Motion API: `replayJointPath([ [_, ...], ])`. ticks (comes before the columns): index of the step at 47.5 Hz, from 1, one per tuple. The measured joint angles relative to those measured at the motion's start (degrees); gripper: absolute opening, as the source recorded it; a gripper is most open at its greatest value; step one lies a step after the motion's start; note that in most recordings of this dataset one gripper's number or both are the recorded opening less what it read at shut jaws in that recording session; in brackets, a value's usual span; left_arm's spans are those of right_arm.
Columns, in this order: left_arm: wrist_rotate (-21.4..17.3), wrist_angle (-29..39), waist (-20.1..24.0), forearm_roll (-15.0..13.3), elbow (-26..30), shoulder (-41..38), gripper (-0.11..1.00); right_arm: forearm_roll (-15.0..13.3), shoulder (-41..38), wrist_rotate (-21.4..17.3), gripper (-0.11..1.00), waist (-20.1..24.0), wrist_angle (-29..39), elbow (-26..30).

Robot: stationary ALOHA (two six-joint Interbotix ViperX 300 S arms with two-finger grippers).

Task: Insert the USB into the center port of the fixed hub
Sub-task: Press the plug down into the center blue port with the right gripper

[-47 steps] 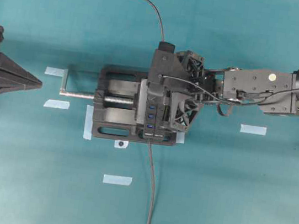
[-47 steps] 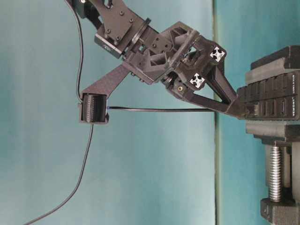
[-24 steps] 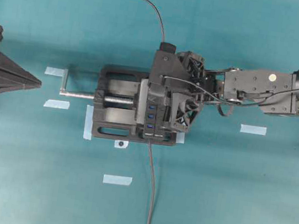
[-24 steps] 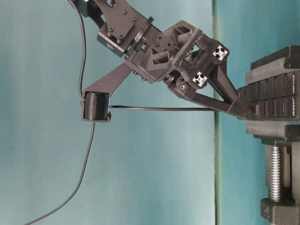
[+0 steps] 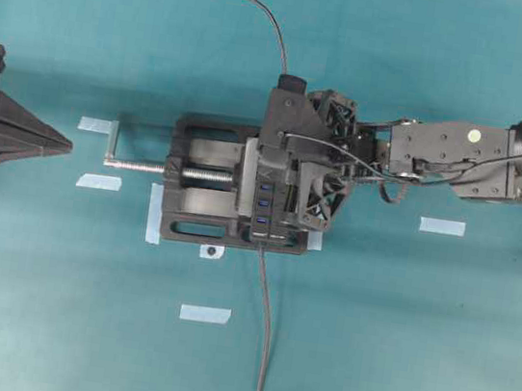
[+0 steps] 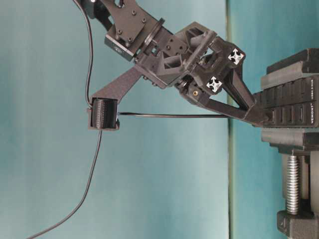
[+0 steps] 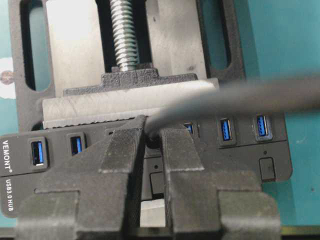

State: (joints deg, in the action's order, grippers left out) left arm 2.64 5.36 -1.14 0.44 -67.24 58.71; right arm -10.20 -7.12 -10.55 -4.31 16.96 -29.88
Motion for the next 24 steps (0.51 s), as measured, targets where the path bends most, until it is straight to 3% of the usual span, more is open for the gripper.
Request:
replayJointPath([
  [24, 0.0, 0.0, 0.0, 0.0, -0.1, 0.1, 0.0, 0.0, 0.1, 0.0, 0.07, -0.1, 0.6, 0.5],
])
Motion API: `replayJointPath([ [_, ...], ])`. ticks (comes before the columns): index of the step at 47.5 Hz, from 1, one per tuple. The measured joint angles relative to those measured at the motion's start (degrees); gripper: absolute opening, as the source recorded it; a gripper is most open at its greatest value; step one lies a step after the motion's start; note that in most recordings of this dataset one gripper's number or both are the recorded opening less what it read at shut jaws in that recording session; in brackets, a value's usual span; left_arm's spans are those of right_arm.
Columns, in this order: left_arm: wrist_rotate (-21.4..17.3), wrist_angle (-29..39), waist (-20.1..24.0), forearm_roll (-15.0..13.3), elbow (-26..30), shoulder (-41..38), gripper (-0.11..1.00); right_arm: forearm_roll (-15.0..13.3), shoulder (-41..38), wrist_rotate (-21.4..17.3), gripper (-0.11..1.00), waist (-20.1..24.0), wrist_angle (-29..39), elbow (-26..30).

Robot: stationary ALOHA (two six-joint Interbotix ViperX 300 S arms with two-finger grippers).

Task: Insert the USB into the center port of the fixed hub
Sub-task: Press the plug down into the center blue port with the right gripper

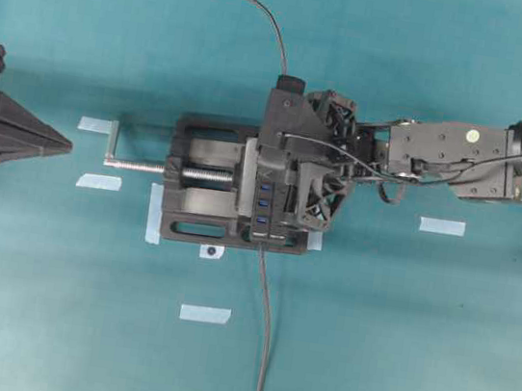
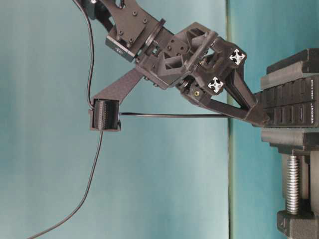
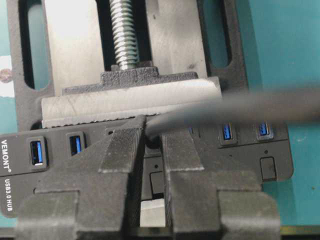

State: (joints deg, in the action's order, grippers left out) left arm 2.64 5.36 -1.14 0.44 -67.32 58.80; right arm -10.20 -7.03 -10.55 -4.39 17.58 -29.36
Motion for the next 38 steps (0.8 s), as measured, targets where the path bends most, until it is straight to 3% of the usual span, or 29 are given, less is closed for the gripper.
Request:
replayJointPath([
  [24, 0.0, 0.0, 0.0, 0.0, 0.0, 0.0, 0.0, 0.2, 0.0, 0.0, 0.11, -0.1, -0.8, 0.9],
  [31, 0.0, 0.0, 0.0, 0.0, -0.1, 0.0, 0.0, 0.3, 0.0, 0.0, 0.22, -0.1, -1.8, 0.8],
  [38, 0.0, 0.0, 0.0, 0.0, -0.1, 0.0, 0.0, 0.2, 0.1, 0.0, 0.42, -0.6, -2.5, 0.9],
])
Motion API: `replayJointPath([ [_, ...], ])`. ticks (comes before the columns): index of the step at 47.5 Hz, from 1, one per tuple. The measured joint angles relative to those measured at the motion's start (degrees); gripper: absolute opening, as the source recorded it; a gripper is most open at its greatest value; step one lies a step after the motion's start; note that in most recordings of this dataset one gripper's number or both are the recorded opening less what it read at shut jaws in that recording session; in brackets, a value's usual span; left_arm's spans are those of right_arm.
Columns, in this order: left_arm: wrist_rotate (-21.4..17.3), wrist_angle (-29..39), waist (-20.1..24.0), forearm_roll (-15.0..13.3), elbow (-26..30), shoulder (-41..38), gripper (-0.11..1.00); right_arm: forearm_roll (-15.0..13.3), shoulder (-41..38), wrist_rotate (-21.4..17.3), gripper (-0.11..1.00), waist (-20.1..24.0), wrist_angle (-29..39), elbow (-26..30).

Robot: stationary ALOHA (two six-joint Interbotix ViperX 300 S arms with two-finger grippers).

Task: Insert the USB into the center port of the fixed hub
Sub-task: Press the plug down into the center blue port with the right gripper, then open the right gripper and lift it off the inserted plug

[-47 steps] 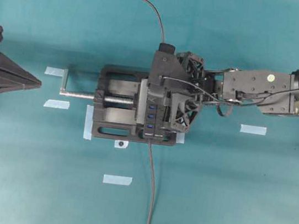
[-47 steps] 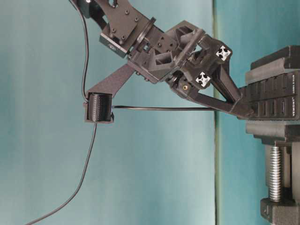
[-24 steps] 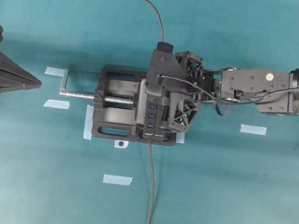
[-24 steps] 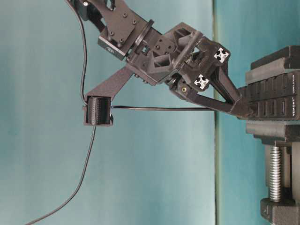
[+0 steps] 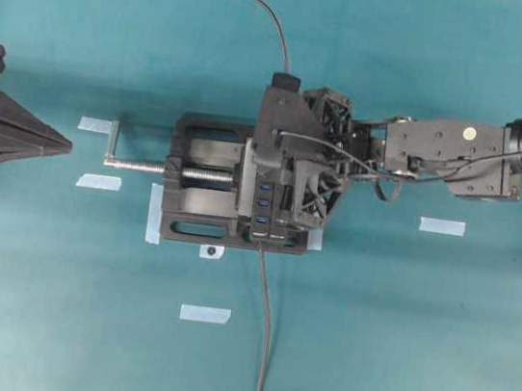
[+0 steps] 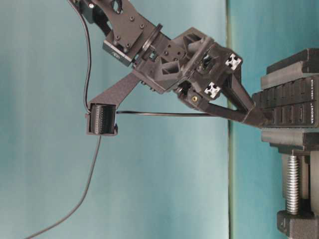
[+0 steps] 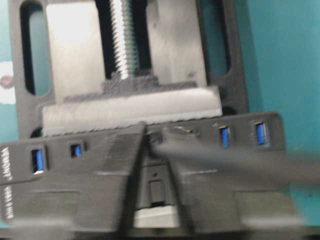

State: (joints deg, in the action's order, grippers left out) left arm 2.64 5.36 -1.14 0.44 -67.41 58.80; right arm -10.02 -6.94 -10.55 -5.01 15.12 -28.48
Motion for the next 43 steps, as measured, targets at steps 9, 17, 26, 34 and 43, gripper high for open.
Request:
replayJointPath([
  [9, 0.0, 0.0, 0.0, 0.0, -0.1, 0.0, 0.0, -0.1, 0.8, 0.0, 0.72, -0.4, -0.2, 0.0],
  [17, 0.0, 0.0, 0.0, -0.1, -0.2, 0.0, 0.0, -0.1, 1.1, 0.0, 0.78, -0.5, 0.0, 0.0],
  [26, 0.0, 0.0, 0.1, -0.1, -0.2, 0.0, 0.0, -0.1, 1.2, 0.0, 0.78, -0.5, 0.1, 0.0],
  [34, 0.0, 0.0, 0.0, 0.0, -0.2, 0.2, 0.0, -0.1, 2.4, 0.0, 0.78, -0.5, 0.1, 0.0],
  [43, 0.0, 0.0, 0.0, 0.0, -0.2, 0.3, 0.0, -0.1, 3.8, 0.0, 0.78, -0.5, 0.2, -0.9],
])
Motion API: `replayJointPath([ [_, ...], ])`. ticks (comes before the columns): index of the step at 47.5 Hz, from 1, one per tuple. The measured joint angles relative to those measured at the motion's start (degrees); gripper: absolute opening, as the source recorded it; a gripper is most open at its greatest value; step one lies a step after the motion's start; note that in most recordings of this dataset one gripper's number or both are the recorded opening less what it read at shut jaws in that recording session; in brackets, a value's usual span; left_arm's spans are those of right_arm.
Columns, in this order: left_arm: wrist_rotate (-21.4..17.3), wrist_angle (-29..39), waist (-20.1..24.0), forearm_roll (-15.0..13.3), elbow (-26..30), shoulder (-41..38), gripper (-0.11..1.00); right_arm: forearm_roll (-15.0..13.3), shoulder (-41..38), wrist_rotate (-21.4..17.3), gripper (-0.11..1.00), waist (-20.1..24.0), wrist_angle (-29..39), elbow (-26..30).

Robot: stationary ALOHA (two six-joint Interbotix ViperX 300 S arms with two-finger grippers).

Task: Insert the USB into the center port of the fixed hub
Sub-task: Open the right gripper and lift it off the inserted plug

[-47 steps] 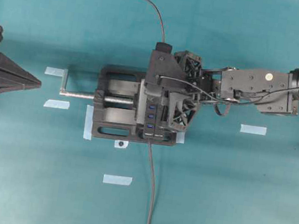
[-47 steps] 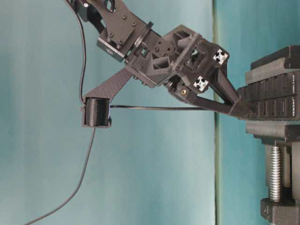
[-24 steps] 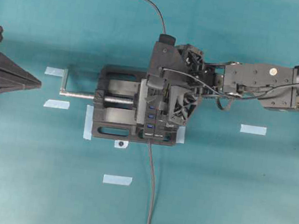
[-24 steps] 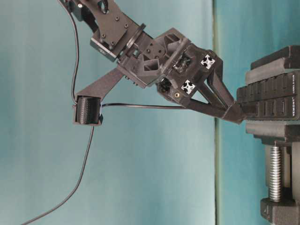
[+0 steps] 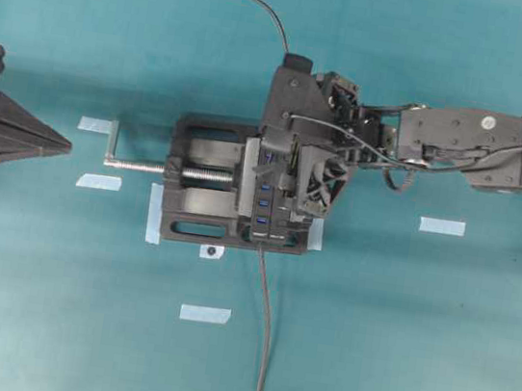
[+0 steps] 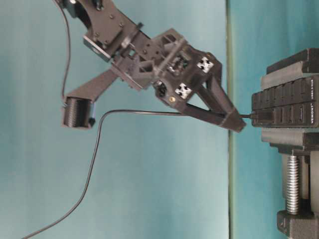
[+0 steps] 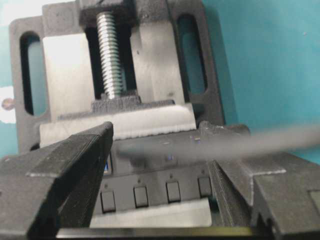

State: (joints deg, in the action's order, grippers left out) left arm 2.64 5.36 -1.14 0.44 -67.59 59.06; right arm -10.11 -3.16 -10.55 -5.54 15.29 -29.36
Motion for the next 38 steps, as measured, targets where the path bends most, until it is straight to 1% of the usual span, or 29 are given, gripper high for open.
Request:
replayJointPath([
  [24, 0.0, 0.0, 0.0, -0.1, 0.0, 0.0, 0.0, 0.0, 2.1, 0.0, 0.78, 0.0, 0.0, -1.8],
  [38, 0.0, 0.0, 0.0, 0.0, -0.1, 0.0, 0.0, 0.0, 4.7, 0.0, 0.78, 0.5, -0.1, -3.7],
])
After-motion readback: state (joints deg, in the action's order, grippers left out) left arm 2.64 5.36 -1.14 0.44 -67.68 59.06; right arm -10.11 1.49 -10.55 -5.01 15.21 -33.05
